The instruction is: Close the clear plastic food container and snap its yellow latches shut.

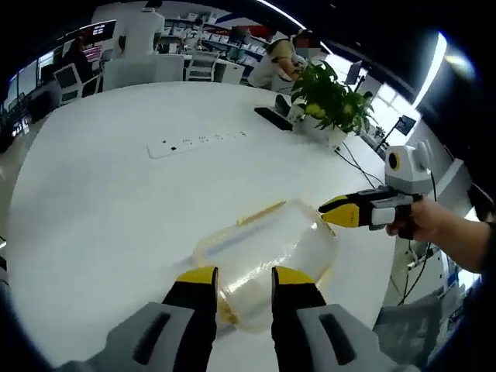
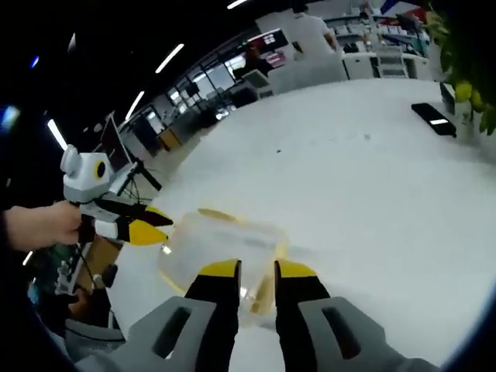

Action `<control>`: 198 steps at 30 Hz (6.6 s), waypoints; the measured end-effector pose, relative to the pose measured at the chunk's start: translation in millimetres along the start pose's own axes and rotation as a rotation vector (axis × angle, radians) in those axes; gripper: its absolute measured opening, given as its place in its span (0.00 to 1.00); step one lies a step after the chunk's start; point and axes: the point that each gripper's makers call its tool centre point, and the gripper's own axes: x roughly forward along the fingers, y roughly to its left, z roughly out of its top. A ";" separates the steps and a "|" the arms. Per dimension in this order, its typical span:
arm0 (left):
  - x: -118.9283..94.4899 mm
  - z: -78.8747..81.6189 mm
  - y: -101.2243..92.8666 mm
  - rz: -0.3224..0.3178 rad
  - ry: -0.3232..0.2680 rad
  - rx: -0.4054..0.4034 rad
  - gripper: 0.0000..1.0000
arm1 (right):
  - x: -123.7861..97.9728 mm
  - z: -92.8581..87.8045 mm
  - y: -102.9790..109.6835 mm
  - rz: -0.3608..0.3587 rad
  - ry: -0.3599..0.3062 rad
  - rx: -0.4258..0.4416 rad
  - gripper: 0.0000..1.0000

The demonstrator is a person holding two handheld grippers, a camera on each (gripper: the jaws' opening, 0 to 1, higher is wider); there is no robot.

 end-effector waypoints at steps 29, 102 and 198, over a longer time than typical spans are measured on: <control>21.1 7.3 -31.8 -0.161 0.079 0.425 0.15 | 36.1 4.0 38.6 0.130 0.141 -0.403 0.11; 33.0 -24.2 -71.7 -0.138 0.089 0.902 0.26 | 64.2 17.6 49.9 0.192 0.198 -0.572 0.23; 39.3 -27.3 -68.6 -0.192 0.379 1.063 0.22 | 90.4 -1.5 47.5 0.505 0.800 -0.882 0.29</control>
